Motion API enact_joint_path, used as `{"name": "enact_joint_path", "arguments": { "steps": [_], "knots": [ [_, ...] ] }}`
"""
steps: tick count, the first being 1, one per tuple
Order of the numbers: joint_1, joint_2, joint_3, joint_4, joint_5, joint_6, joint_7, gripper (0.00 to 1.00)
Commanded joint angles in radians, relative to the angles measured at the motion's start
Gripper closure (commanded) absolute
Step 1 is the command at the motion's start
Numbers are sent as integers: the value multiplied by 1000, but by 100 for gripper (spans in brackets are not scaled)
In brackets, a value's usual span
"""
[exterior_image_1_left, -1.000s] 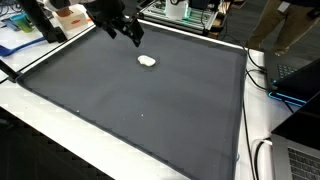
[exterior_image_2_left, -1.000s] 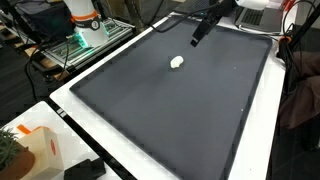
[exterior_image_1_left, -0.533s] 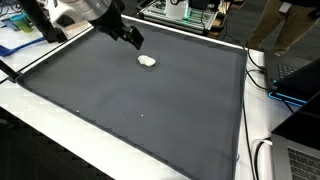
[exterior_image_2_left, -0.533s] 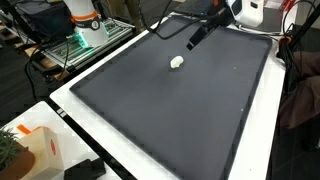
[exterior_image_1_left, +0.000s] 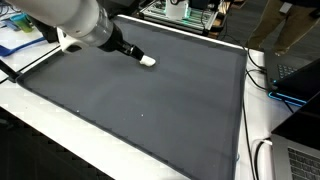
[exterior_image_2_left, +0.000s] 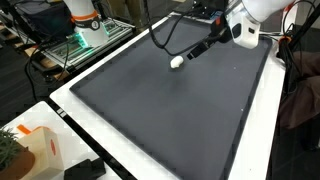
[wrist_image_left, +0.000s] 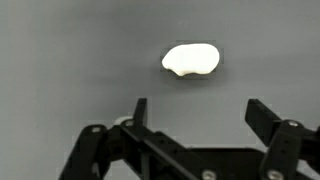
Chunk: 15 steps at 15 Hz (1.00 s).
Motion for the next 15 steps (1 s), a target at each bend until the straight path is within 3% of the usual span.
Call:
{"name": "enact_joint_path", "arguments": {
  "steps": [1, 9, 15],
  "knots": [
    [2, 109, -13, 135, 20, -67, 3, 0],
    [-9, 239, -12, 273, 25, -129, -4, 0],
    [-15, 258, 5, 319, 22, -171, 12, 0]
  ]
}}
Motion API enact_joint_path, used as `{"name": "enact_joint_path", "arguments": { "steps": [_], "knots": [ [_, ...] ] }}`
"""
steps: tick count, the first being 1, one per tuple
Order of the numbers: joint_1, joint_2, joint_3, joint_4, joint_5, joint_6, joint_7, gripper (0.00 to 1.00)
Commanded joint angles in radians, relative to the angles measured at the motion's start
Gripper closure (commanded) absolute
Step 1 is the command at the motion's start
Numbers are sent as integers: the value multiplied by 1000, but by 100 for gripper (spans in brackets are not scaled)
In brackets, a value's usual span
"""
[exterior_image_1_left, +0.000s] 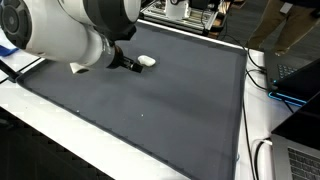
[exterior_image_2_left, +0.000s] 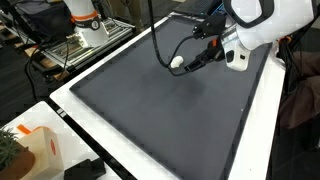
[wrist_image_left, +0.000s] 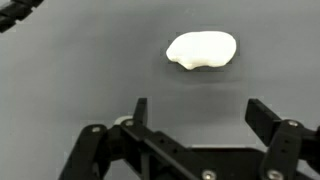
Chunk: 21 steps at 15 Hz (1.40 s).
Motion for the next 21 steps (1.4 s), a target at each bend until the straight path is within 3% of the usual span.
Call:
{"name": "enact_joint_path", "arguments": {
  "steps": [1, 4, 8, 17, 19, 21],
  "knots": [
    [-9, 28, 9, 64, 23, -59, 14, 0],
    [-7, -7, 6, 40, 23, -94, 32, 0],
    [-35, -84, 16, -49, 68, 8, 71, 0],
    [-111, -326, 28, -446, 237, 636, 46, 0],
    [-110, -378, 17, -529, 256, 696, 36, 0],
    [-123, -445, 25, -614, 268, 647, 1, 0]
  ]
}}
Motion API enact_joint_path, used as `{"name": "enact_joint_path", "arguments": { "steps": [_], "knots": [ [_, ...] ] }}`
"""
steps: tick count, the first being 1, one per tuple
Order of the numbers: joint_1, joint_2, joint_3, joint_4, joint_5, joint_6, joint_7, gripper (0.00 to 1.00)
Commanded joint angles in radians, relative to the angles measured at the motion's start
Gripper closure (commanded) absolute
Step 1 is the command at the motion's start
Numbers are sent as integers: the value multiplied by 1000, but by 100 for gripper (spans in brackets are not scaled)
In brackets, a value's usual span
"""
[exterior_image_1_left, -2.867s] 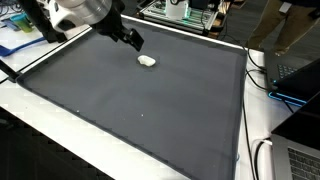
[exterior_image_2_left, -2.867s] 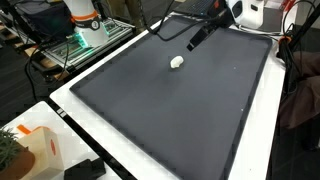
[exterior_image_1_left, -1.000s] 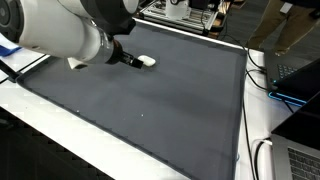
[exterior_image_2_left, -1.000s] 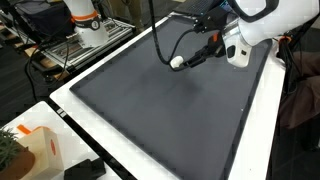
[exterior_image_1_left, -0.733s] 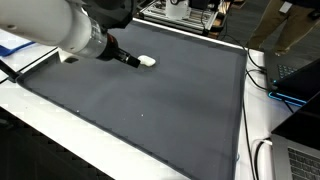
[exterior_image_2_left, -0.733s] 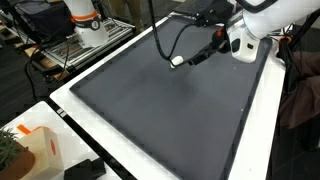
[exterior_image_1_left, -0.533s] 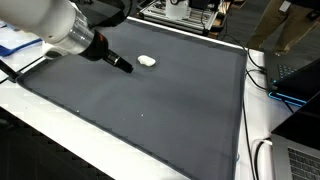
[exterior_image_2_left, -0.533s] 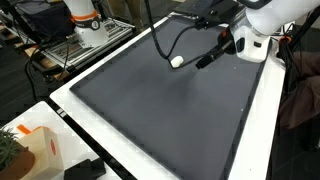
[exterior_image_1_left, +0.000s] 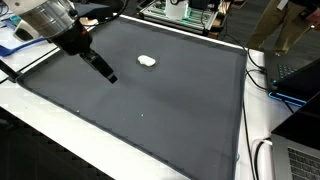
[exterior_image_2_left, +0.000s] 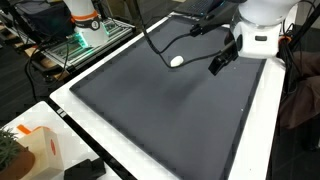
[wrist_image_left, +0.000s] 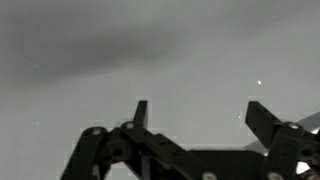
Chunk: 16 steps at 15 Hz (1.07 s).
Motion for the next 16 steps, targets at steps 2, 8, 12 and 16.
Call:
{"name": "enact_joint_path", "arguments": {
  "steps": [2, 8, 12, 16],
  "knots": [
    [-14, -206, -3, -282, 34, 7, -65, 0],
    [-4, -442, -8, -552, -4, 8, -220, 0],
    [3, -455, -14, -550, 8, -16, -234, 0],
    [6, -556, -17, -656, 7, -13, -253, 0]
  ]
}}
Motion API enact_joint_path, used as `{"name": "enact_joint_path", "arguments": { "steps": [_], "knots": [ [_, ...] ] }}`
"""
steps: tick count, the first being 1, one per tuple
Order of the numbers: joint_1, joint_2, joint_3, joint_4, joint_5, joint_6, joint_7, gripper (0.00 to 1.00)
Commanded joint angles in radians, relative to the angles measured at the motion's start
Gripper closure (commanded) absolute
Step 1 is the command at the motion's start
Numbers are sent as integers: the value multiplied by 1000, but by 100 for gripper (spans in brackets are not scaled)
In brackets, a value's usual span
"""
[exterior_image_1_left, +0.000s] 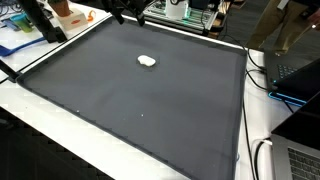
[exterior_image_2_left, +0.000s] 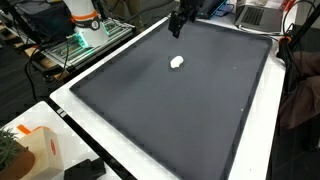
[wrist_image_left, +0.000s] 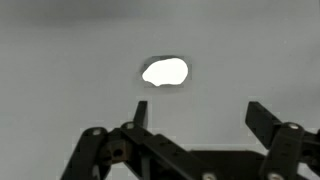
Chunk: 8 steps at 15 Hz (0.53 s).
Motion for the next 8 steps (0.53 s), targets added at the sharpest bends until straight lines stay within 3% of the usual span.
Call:
{"name": "enact_joint_path", "arguments": {
  "steps": [1, 3, 8],
  "knots": [
    [12, -2, -14, -3, 3, -2, -3, 0],
    [8, -13, -12, -26, 16, 8, -18, 0],
    [1, -167, -21, -271, 41, 160, -52, 0]
  ]
}}
